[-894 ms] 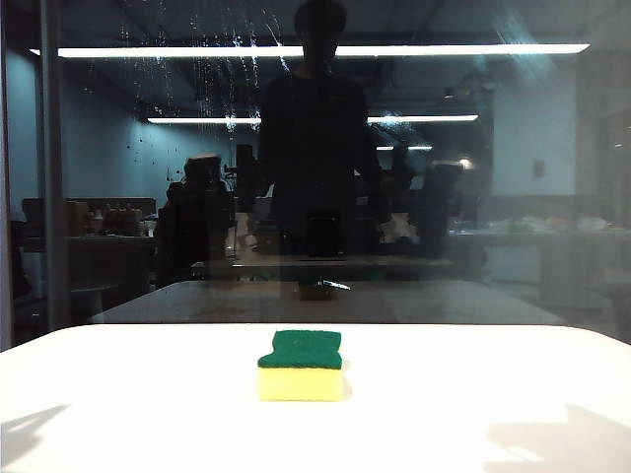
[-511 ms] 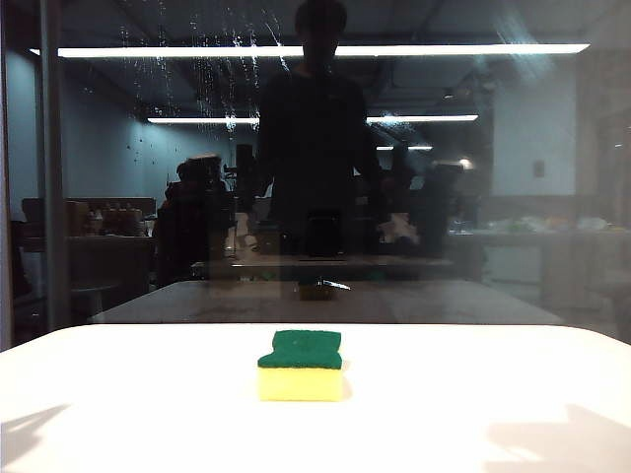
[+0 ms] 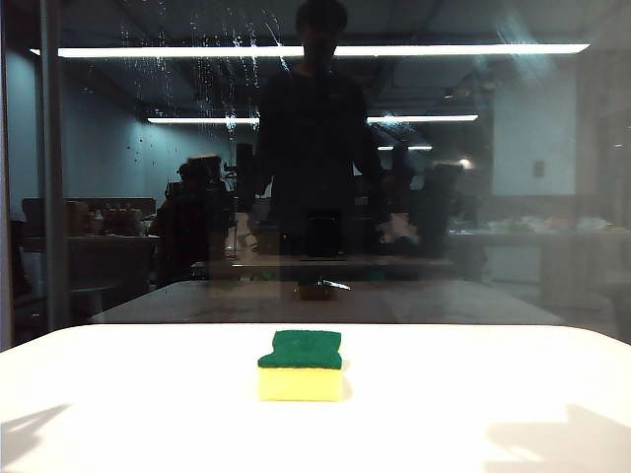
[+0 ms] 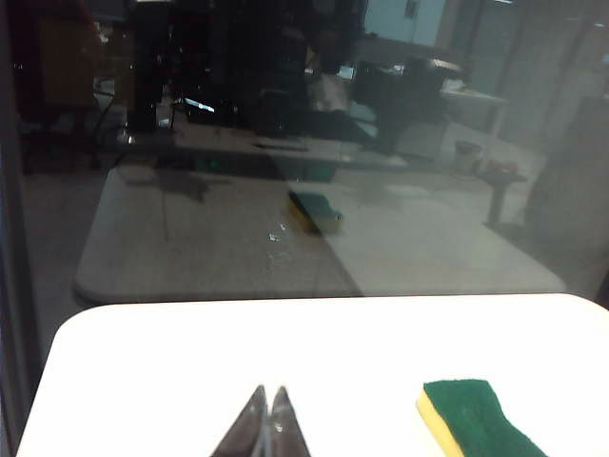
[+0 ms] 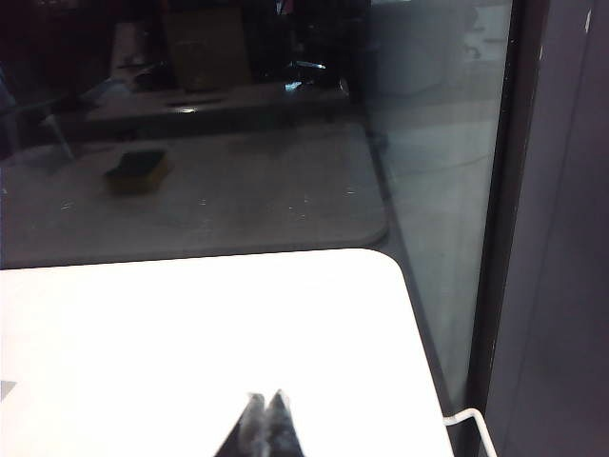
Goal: Reach upward to find where there is water on the glass, pick up the sponge from the table, dry the water, and finally place the sponge back on the table.
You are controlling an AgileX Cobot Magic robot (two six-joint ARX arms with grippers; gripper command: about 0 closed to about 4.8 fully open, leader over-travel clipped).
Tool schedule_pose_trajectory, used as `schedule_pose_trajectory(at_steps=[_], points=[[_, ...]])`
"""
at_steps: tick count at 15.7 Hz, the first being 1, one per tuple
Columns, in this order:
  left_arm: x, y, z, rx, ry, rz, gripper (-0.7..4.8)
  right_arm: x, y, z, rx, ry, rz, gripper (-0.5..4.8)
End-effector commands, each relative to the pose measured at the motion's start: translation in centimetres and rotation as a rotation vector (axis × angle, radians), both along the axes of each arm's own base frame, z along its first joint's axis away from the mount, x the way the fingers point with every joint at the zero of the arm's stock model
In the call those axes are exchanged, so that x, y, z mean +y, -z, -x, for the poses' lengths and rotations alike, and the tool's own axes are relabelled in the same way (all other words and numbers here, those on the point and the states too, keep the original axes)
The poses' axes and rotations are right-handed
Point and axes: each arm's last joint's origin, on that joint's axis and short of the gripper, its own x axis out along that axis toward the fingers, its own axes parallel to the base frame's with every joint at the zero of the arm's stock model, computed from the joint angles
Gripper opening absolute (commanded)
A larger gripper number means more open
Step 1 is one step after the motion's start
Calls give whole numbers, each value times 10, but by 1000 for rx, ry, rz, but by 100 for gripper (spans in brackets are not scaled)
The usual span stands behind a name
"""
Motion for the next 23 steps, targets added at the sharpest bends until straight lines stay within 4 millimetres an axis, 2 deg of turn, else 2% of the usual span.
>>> schedule_pose_trajectory(at_steps=[1, 5, 13, 16, 18, 19, 21, 23], points=[[0, -10, 2, -45, 0, 8, -4, 0, -7, 1, -33, 5, -1, -6], [1, -36, 9, -120, -2, 17, -4, -1, -34, 7, -113, 10, -9, -6], [8, -110, 42, -265, -93, 52, -5, -7, -115, 42, -270, 78, -32, -6], [10, -159, 56, -328, -91, 62, -4, -8, -162, 53, -309, 77, -38, -6], [9, -198, 56, -329, -84, 60, -4, -7, -198, 53, -315, 75, -38, -6], [8, -225, 51, -336, -72, 58, -4, -7, -221, 51, -299, 75, -36, -6], [7, -267, 40, -354, -58, 56, -4, -7, -257, 46, -271, 76, -32, -6], [4, -302, 23, -373, -34, 23, -4, -6, -294, 39, -287, 75, -34, -6]])
